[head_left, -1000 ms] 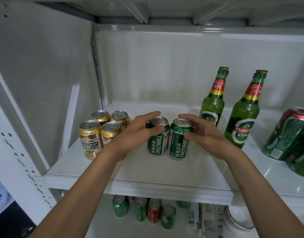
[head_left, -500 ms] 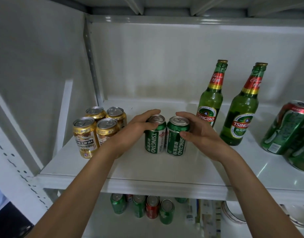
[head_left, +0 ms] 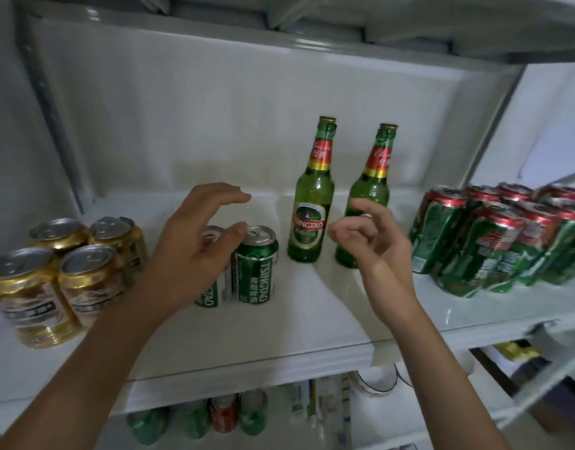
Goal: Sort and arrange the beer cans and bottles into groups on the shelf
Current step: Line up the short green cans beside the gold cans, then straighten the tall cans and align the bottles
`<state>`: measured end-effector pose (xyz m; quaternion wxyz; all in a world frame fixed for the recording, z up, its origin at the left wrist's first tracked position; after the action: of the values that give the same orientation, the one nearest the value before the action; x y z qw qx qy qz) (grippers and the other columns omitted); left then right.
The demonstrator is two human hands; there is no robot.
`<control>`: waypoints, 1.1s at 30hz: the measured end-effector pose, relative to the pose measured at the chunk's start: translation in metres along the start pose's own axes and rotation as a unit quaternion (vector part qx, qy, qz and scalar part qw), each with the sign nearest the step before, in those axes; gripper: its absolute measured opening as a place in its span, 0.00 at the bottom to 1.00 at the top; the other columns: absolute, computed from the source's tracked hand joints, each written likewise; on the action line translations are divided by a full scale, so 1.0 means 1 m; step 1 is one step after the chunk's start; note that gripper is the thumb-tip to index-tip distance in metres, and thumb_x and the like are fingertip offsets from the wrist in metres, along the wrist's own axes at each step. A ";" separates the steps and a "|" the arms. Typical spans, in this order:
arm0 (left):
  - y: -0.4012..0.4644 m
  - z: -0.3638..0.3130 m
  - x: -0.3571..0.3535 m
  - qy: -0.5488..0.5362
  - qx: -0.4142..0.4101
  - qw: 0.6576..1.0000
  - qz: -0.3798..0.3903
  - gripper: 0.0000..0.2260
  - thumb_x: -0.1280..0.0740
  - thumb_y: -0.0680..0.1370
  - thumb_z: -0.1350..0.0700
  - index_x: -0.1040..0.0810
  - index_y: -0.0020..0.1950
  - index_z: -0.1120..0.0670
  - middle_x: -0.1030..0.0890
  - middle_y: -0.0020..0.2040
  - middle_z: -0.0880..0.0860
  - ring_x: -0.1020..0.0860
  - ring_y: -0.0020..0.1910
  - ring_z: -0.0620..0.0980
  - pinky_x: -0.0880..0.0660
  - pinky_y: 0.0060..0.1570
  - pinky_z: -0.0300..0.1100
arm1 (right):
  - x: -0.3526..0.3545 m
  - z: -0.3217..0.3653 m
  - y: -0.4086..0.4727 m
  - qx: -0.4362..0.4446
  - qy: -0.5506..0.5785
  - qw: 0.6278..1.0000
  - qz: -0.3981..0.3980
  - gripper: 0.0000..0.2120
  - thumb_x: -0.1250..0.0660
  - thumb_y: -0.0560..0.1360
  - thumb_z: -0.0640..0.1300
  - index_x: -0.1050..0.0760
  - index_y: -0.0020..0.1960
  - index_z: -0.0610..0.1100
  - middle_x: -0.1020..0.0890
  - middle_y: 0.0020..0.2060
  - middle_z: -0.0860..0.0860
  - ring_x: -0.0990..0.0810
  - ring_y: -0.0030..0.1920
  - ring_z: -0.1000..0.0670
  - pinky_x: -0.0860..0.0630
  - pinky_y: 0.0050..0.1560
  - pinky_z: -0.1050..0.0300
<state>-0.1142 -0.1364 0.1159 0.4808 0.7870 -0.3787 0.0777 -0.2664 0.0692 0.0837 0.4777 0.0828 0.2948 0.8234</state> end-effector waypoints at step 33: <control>0.063 -0.175 -0.325 -0.065 0.045 0.996 0.039 0.27 0.26 0.78 0.49 0.32 0.73 0.41 0.29 0.66 0.36 0.27 0.65 0.35 0.24 0.62 0.37 | 0.322 0.061 0.042 0.048 -0.410 0.910 -0.039 0.23 0.26 0.74 0.38 0.24 0.67 0.48 0.29 0.62 0.53 0.23 0.54 0.55 0.27 0.59 0.65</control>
<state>-0.3418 0.1605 0.0937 0.4157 0.7960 -0.4356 0.0620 -0.4429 0.3478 0.1105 0.5836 0.4245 0.1150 0.6826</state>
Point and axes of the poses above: each hand's wrist, its own y-axis towards the middle knuckle, its own x-axis out of the back of the hand, z = x × y, the point moved 9 cm from there along y, towards the middle knuckle
